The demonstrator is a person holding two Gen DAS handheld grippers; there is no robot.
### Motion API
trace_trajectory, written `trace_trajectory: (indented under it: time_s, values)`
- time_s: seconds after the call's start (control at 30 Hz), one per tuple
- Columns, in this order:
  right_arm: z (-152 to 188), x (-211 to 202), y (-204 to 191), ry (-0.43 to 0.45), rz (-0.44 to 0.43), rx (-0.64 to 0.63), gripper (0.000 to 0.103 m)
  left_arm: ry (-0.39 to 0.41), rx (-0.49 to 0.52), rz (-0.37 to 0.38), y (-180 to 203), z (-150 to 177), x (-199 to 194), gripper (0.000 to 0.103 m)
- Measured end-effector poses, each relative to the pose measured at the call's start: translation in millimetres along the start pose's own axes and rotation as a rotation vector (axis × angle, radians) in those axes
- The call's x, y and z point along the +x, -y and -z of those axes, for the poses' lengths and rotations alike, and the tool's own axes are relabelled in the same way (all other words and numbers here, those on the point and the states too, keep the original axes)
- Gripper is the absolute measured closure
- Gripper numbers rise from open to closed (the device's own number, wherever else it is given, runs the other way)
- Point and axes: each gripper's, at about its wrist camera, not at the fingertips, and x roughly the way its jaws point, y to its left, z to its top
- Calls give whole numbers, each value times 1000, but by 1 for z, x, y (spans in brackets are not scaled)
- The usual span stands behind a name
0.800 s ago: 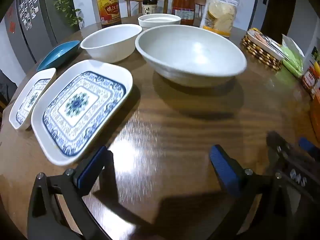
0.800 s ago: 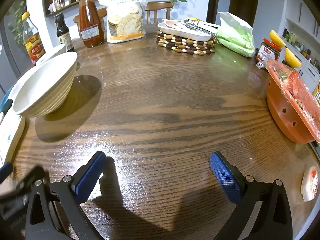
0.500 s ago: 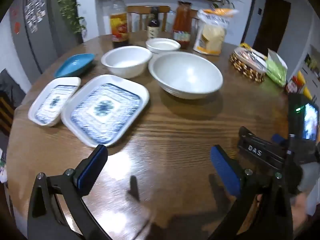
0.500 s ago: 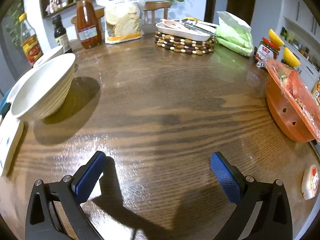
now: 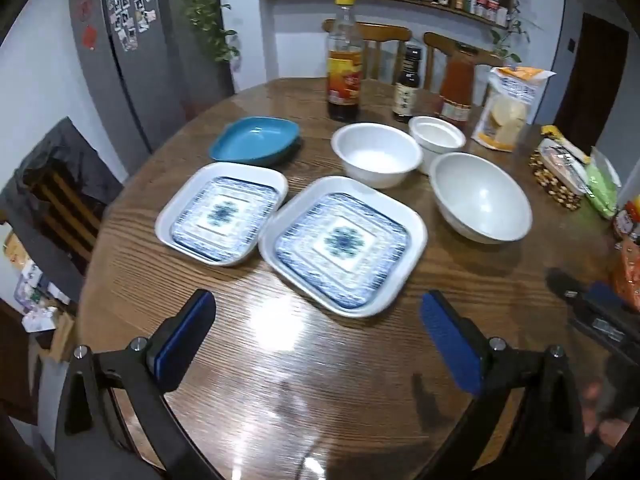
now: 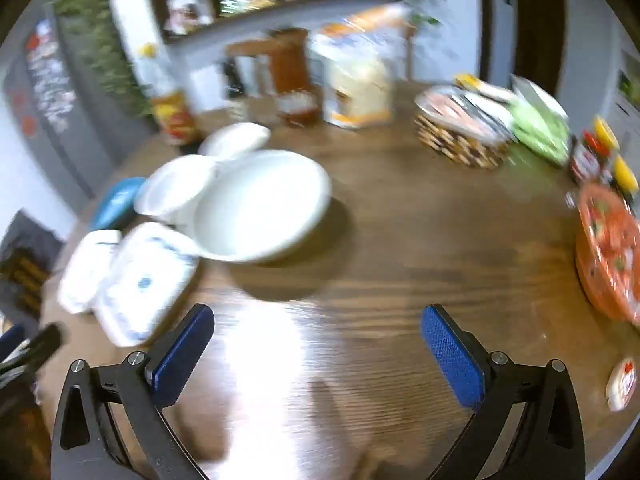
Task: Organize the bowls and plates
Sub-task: 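Move both grippers toward the two blue-patterned square plates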
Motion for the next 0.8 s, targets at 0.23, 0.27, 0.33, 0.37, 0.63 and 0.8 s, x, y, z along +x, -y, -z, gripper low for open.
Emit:
trace_trajectory:
  time_s: [0.23,0.27,0.33,0.37,0.63,0.8]
  values:
    - [-10,-28,-54,18,-68,-127,0,19,4,-27,-24,-18,-5,0]
    - [-10,-28,-59,20,-77,-136,0,19,5,-24,-25,-20,-5,0]
    - [-11,-29,-67,17,-76,-146,0,19,5,-12,-29,-22,-4,0]
    - [-12,-27,-70,14,-79,-148,0,18,2,-6,-30,-23,-4,0]
    - [-11,-22,-85,-3,-64,-133,0,-9,14,-2,-42,-24,7,0]
    - [-7,-19,-91,-6,-30,-128,0,-19,29,5,-46,-24,12,0]
